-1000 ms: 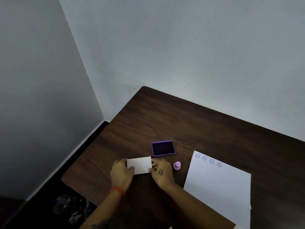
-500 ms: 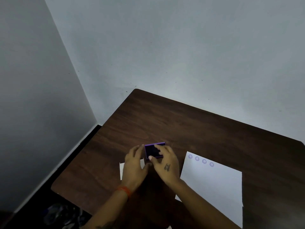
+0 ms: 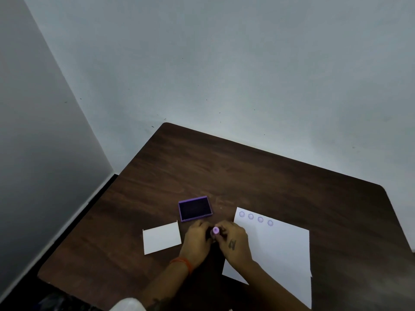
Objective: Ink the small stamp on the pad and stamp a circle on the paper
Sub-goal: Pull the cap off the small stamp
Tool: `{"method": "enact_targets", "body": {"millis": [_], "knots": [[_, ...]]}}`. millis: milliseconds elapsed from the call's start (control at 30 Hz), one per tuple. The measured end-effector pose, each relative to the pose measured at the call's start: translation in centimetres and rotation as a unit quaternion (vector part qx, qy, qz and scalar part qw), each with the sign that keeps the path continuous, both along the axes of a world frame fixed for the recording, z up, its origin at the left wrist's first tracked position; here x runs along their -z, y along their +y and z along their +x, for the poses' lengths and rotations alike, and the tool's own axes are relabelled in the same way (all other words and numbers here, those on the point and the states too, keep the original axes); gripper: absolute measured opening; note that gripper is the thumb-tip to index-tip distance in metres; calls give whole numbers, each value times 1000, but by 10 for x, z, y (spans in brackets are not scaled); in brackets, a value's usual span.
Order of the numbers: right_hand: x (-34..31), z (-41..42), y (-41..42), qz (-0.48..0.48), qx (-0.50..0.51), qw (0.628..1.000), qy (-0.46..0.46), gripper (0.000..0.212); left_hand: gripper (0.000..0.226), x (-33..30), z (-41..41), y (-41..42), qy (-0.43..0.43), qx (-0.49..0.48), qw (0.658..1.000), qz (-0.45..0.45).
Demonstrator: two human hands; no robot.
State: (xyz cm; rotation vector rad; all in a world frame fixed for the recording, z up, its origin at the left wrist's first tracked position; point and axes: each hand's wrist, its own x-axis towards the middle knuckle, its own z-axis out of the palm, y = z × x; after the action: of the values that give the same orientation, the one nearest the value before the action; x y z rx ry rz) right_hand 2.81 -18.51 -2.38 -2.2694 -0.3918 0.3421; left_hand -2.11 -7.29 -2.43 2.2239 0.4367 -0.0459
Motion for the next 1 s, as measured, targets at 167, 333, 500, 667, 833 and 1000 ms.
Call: {"method": "enact_targets", "body": {"millis": [167,333,500,667,833,1000], "knots": [[-3,6,-4,51,-5,998,38,8,20,0,2,1,-21,-3,1000,-18],[-15,12,-9,163,47,971,168,11,27,-7,0,5,-77,-28,992,-95],[-26,13,-10,188,73,958,205,3,26,-13,0,4,-95,-41,989,-106],[-32,15,-14,186,53,960,205,11,26,-16,-1,3,-103,-35,989,-102],[-34,17,-16,176,45,957,225,13,28,-18,-1,4,-109,-36,989,-90],[-38,18,-19,222,76,924,302,14,27,-19,-3,4,-107,-34,990,-90]]}}
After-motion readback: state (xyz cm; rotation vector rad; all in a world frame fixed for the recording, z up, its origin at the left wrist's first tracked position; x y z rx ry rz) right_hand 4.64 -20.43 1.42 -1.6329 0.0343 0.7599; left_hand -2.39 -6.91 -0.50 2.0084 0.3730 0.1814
